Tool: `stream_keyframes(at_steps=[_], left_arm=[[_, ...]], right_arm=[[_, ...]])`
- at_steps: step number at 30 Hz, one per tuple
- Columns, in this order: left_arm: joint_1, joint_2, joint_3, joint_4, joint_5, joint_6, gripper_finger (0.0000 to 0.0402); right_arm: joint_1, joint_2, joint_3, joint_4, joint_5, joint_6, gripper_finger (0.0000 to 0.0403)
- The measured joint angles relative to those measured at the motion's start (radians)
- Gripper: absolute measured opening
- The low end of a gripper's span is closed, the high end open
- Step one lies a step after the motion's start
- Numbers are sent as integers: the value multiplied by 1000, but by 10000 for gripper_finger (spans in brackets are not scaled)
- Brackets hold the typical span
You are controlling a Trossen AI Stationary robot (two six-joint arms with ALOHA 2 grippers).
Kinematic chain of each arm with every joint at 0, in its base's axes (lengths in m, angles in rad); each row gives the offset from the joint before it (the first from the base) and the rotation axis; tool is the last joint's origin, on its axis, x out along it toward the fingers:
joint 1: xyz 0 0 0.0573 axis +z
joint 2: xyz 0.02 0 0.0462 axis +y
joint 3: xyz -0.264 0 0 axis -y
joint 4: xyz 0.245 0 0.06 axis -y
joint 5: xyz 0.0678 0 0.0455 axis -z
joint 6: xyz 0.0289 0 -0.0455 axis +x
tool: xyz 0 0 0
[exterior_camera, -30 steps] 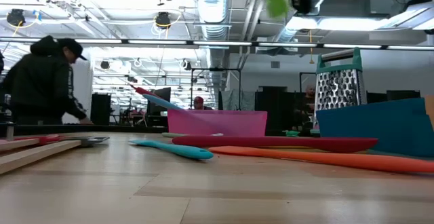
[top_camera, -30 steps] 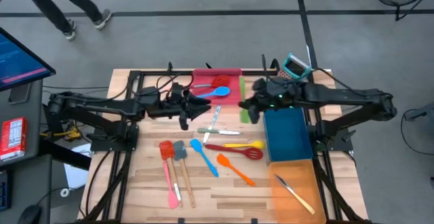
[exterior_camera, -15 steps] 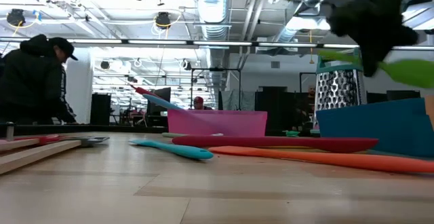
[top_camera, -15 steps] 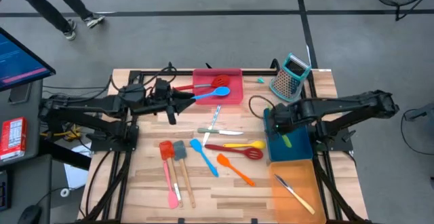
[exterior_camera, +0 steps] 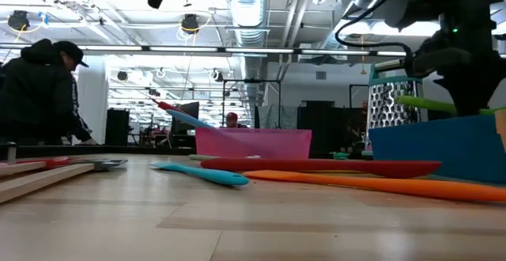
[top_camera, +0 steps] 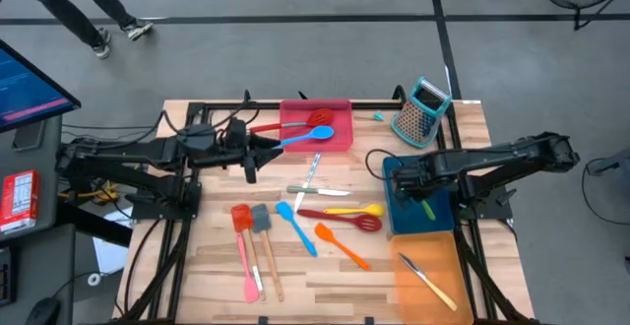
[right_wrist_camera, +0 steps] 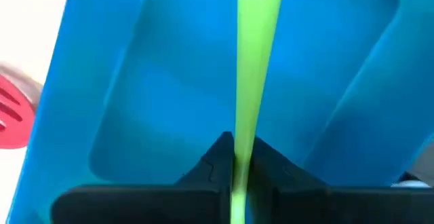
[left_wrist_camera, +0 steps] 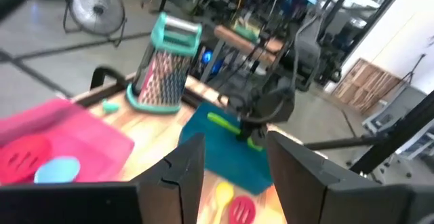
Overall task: Pick & Place Kitchen Items
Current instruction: Put the green spatula into the blue bin, then put the orange spatula into blue bin
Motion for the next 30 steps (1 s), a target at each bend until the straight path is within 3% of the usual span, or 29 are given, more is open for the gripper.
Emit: stream_keyframes(at_steps=[6,16,21,25,30], left_arm=[[-6,0,0,-95,47,-11,147],[-7,0,0,-319,240,9,194],[-55,2,0,-539,355,34,214],[-141,30,0,-684,333,53,214],[-228,86,0,-714,233,16,207]], right_arm=[[0,0,-2,29,6,-10,37],[0,0,-2,34,20,-23,158],[0,0,-2,53,17,-29,207],[0,0,-2,61,18,-28,224],[0,0,-1,95,20,-24,223]])
